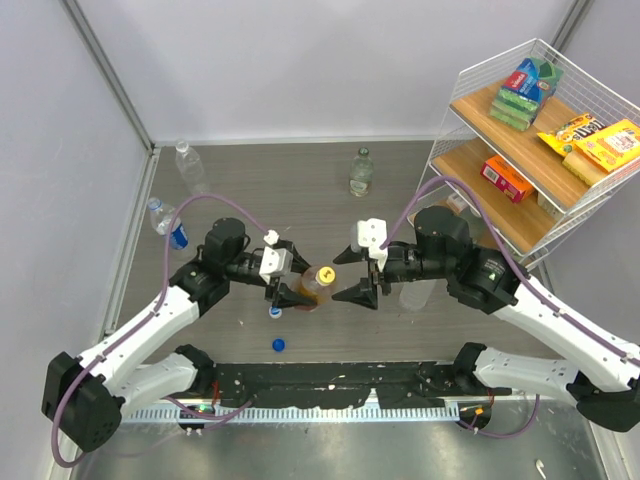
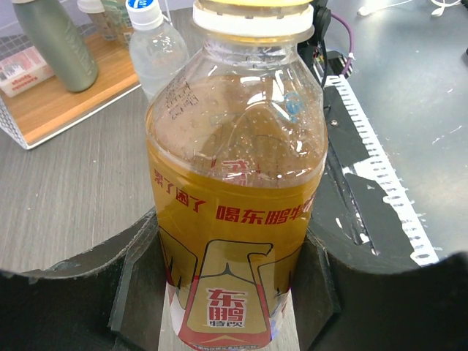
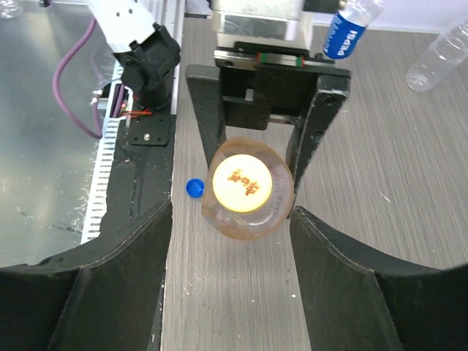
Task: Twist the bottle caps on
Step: Screw the bottle cap onto the plastic bottle.
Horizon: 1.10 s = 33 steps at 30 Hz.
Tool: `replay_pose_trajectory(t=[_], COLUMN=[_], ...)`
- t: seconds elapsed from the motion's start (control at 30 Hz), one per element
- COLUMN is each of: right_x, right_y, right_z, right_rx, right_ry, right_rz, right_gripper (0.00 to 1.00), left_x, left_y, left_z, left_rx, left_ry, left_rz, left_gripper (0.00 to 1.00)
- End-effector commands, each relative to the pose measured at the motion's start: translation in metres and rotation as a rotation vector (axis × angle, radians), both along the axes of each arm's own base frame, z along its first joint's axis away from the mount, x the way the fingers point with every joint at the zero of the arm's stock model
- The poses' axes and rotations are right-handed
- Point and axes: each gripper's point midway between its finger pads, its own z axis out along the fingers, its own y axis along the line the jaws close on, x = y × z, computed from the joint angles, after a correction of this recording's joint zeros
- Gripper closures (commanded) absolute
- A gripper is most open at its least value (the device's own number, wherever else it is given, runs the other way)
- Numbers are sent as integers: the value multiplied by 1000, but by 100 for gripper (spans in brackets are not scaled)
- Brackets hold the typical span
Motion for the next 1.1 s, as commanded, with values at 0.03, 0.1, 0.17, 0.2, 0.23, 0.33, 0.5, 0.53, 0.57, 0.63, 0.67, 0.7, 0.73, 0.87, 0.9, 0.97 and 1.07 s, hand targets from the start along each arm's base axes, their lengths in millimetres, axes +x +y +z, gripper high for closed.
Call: replay_pose_trajectory(t=[0.03, 0.1, 0.17, 0.2, 0.23, 0.33, 0.5, 0.53, 0.57, 0.63, 0.67, 0.7, 0.73, 0.87, 0.9, 0.97, 1.07], right_x=[-14, -14, -12, -11, -10, -7, 0, 1, 1, 3, 6, 8, 14, 30, 34, 49, 72], right_y=[4, 6, 8, 8, 10, 13, 15, 15, 16, 16, 15, 16, 16, 16, 17, 17, 20], right_z=[25, 28, 29, 31, 30, 28, 26, 25, 26, 23, 23, 21, 19, 7, 4, -2, -13], right_rx=[62, 71, 68, 72, 69, 65, 48, 46, 49, 42, 40, 35, 27, 8, 3, -6, -27], right_ry=[-70, -73, -67, -67, -65, -53, -32, -28, -28, -19, -17, 4, 8, 80, 89, 127, 196], right_rz=[108, 114, 112, 109, 108, 101, 68, 61, 59, 49, 31, 13, -22, -138, -160, -253, -394], right_gripper=[32, 32, 33, 34, 35, 38, 57, 59, 62, 75, 78, 82, 84, 94, 95, 98, 99], left_x=[-4, -4, -4, -3, -3, -3, -3, -2, -2, 0, 2, 7, 12, 41, 50, 64, 83], left_y=[-2, -3, -3, -3, -3, -3, -3, -3, -4, -4, -4, -5, -5, -3, -2, 0, 2], left_z=[16, 15, 16, 15, 16, 16, 18, 18, 18, 18, 20, 20, 22, 32, 35, 40, 43], left_rx=[-29, -29, -29, -26, -27, -26, -29, -28, -26, -26, -28, -26, -27, -43, -61, -96, -115], left_ry=[-14, -11, -14, -9, -11, -9, -11, -7, -5, -7, -13, -10, -17, -83, -87, -106, -82], left_rz=[-49, -55, -52, -51, -49, -49, -45, -43, -40, -34, -23, 6, 34, 206, 262, 347, 452], left_gripper=[97, 97, 97, 97, 97, 97, 97, 97, 97, 96, 96, 96, 96, 96, 96, 96, 94])
